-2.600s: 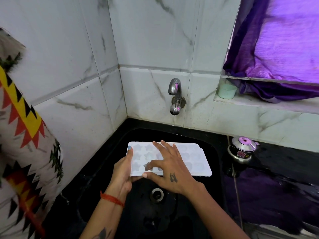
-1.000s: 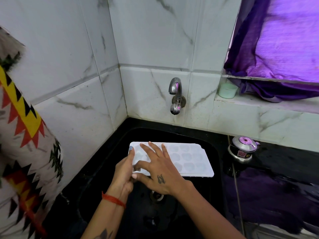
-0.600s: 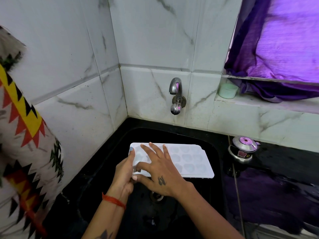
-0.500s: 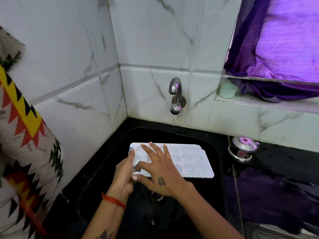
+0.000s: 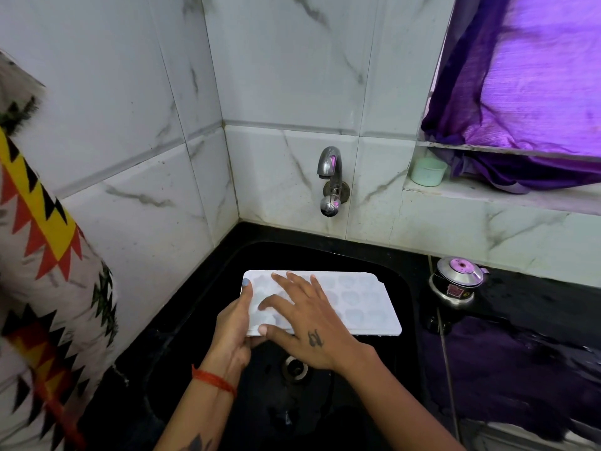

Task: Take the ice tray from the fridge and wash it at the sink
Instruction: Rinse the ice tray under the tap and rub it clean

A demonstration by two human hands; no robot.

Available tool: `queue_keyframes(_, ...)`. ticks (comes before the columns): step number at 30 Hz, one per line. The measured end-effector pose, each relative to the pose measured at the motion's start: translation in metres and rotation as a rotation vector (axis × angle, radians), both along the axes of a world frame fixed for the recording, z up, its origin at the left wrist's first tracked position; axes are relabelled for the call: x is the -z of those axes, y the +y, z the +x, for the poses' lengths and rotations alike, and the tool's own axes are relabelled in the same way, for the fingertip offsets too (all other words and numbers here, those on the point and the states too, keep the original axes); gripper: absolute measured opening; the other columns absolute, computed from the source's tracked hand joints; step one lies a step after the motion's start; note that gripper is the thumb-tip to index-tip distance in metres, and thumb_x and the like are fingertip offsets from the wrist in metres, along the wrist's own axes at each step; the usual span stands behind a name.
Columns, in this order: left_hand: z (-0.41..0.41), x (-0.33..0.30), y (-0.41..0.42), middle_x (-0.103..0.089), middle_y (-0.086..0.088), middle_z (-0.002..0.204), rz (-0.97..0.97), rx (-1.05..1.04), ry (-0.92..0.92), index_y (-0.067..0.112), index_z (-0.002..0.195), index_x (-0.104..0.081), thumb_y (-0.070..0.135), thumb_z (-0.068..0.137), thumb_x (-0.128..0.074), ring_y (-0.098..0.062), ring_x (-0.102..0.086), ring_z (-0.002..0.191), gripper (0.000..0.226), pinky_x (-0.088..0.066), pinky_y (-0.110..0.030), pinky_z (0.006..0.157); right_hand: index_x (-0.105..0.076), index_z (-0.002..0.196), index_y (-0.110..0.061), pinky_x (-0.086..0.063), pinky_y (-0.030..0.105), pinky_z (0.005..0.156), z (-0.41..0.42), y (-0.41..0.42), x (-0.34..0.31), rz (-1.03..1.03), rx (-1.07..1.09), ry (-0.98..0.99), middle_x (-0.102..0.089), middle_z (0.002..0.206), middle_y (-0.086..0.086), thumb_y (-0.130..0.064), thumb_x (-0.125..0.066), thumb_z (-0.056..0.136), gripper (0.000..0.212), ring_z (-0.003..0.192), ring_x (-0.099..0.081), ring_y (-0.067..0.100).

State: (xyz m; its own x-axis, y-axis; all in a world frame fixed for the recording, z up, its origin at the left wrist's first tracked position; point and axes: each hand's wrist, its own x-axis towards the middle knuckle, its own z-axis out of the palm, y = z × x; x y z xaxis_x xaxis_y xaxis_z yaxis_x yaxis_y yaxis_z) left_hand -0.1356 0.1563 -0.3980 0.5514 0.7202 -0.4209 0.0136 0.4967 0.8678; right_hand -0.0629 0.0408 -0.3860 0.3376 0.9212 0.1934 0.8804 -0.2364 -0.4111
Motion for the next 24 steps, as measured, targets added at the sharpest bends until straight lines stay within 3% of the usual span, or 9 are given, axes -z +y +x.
queue_keyframes(2, 0.001, 0.001, 0.001, -0.073, -0.01, 0.08, -0.007, -0.015, 0.002, 0.011, 0.091, -0.067, 0.051, 0.089, -0.053, -0.022, -0.07, 0.065, 0.043, -0.056, -0.033, 0.052, -0.04, 0.137, -0.033, 0.005, 0.039, 0.119, 0.008, -0.009, -0.003, -0.002, 0.055, 0.004, -0.014, 0.159, -0.002, -0.066, -0.025, 0.085, 0.064, 0.146, -0.001, 0.013)
queue_keyframes(6, 0.001, 0.0, 0.003, -0.071, -0.01, 0.085, -0.012, -0.035, 0.015, 0.013, 0.093, -0.066, 0.051, 0.09, -0.051, -0.026, -0.068, 0.076, 0.041, -0.055, -0.038, 0.062, -0.019, 0.15, -0.027, 0.009, 0.029, 0.116, 0.031, -0.035, -0.008, -0.062, 0.239, -0.009, -0.002, 0.16, -0.003, -0.076, -0.009, 0.078, 0.088, 0.146, 0.008, 0.012)
queue_keyframes(9, 0.001, -0.001, 0.003, -0.071, -0.01, 0.085, -0.012, -0.038, 0.013, 0.013, 0.09, -0.065, 0.052, 0.09, -0.05, -0.025, -0.068, 0.076, 0.042, -0.056, -0.038, 0.06, -0.007, 0.152, -0.023, 0.013, 0.028, 0.113, 0.05, -0.053, -0.003, -0.122, 0.379, 0.005, 0.005, 0.16, -0.001, -0.086, 0.008, 0.065, 0.108, 0.145, 0.013, 0.013)
queue_keyframes(14, 0.001, -0.002, 0.003, -0.071, -0.009, 0.08, -0.029, -0.048, 0.018, 0.014, 0.088, -0.065, 0.057, 0.089, -0.047, -0.024, -0.068, 0.07, 0.047, -0.057, -0.034, 0.046, 0.004, 0.151, -0.018, 0.014, 0.03, 0.114, 0.065, -0.065, 0.001, -0.251, 0.507, 0.079, 0.014, 0.158, 0.001, -0.064, -0.018, 0.091, 0.079, 0.144, 0.019, 0.015)
queue_keyframes(20, 0.001, -0.002, 0.004, -0.07, -0.01, 0.082, -0.043, -0.045, 0.029, 0.014, 0.089, -0.065, 0.057, 0.092, -0.041, -0.025, -0.068, 0.072, 0.049, -0.057, -0.035, 0.046, 0.008, 0.15, -0.013, 0.013, 0.033, 0.116, 0.063, -0.057, 0.006, -0.323, 0.519, 0.105, 0.018, 0.158, 0.004, -0.064, -0.016, 0.092, 0.08, 0.144, 0.02, 0.017)
queue_keyframes(24, 0.0, 0.0, 0.005, -0.071, -0.01, 0.083, -0.032, -0.045, 0.054, 0.014, 0.091, -0.065, 0.058, 0.092, -0.04, -0.027, -0.068, 0.075, 0.051, -0.056, -0.039, 0.058, 0.01, 0.15, -0.015, 0.014, 0.035, 0.116, 0.062, -0.047, 0.005, -0.358, 0.502, 0.079, 0.02, 0.157, 0.007, -0.064, -0.014, 0.092, 0.079, 0.143, 0.023, 0.02)
